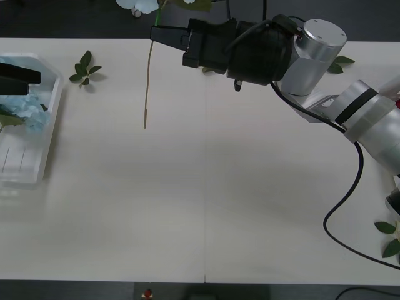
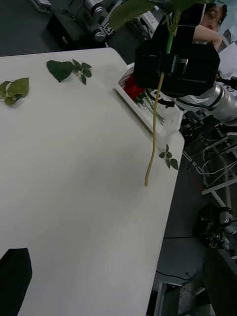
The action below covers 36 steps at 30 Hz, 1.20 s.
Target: Put the red flowers into the right box and the blue flowers into the left box
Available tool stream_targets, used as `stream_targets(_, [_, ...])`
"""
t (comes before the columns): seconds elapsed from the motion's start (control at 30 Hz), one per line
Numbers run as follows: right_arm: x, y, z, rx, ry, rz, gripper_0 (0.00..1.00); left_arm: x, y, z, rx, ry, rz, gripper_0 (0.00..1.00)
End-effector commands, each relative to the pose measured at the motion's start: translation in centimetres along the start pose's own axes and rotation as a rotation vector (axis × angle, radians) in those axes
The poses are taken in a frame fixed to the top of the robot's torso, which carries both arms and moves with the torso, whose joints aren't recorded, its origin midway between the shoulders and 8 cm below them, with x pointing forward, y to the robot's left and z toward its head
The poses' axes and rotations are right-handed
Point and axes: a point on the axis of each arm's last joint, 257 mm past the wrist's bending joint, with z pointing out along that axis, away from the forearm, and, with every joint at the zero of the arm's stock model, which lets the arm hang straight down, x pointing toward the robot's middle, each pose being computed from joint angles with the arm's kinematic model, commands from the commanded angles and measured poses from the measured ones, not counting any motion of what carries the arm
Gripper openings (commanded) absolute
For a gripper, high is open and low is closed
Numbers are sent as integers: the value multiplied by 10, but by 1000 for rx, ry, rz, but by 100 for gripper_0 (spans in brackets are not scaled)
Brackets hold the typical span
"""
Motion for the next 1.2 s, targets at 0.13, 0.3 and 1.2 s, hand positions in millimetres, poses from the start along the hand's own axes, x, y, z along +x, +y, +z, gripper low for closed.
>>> stream_targets(0.13, [-7, 7, 1, -18, -19, 35, 0, -9, -21, 56, 108, -36, -49, 100])
stream_targets(0.3, [-5, 7, 1, -18, -17, 36, 0, -10, -32, 94, 154, -47, -43, 100])
stream_targets(1.2, [-7, 4, 1, -8, -24, 48, 0, -5, -73, 200, 278, -65, -68, 0])
